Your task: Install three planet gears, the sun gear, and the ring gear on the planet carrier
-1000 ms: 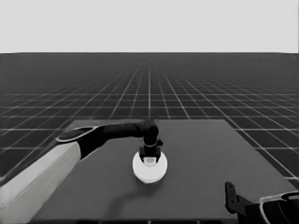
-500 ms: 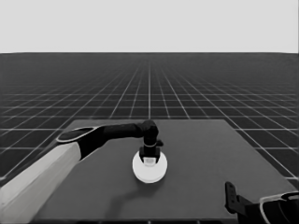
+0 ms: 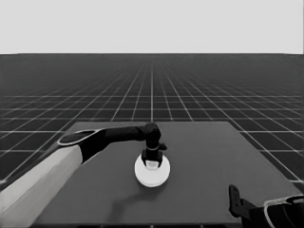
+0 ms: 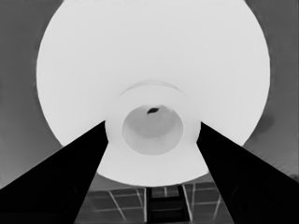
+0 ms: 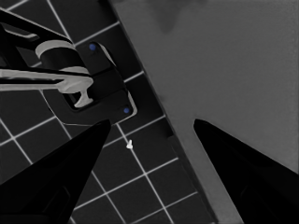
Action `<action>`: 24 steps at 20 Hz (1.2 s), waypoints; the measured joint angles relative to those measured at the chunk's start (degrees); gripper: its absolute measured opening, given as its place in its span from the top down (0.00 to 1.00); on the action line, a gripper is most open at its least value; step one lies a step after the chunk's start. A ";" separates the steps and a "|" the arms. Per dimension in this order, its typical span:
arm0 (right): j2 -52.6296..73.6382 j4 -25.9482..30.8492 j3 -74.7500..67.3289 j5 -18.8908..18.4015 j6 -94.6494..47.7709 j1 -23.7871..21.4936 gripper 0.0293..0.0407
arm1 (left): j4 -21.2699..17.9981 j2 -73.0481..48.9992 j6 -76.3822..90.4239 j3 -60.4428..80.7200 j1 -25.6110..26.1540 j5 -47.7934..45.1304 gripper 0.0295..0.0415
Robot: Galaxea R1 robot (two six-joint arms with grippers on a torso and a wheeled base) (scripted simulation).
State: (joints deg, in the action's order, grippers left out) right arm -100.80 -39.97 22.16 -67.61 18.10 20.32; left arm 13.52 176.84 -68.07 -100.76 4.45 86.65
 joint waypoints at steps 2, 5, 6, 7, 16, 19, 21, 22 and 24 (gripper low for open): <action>0.00 0.00 0.00 0.00 0.00 0.00 0.19 | -0.01 0.02 1.00 0.00 0.05 0.00 0.56; 0.00 0.00 0.00 0.00 0.00 0.00 0.19 | -0.02 0.01 2.50 0.01 0.07 0.01 0.56; 0.00 0.00 0.00 0.00 0.00 0.00 0.19 | -0.02 0.02 3.00 0.01 0.08 0.00 0.56; 0.00 0.00 0.00 0.00 0.00 0.00 0.19 | -0.02 0.02 3.50 0.01 0.07 0.00 0.56; 0.00 0.00 0.00 0.00 0.00 0.00 0.19 | -0.02 0.00 8.00 0.00 0.11 0.03 0.56; 0.00 0.00 0.00 0.00 0.00 0.00 0.19 | -0.04 0.03 9.50 0.03 0.16 0.02 0.56; 0.00 0.00 0.00 0.00 0.00 0.00 0.19 | -0.05 0.05 10.50 0.03 0.17 0.01 0.56; 0.00 0.00 0.00 0.00 0.00 0.00 0.19 | -0.04 0.04 11.00 0.03 0.16 0.00 0.56; 0.00 0.00 0.00 0.00 0.00 0.00 0.19 | -0.03 0.03 12.00 0.02 0.16 0.01 0.56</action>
State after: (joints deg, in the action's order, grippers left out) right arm -100.80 -39.97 22.16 -67.61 18.10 20.32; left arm 13.49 176.87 -56.07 -100.74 4.61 86.65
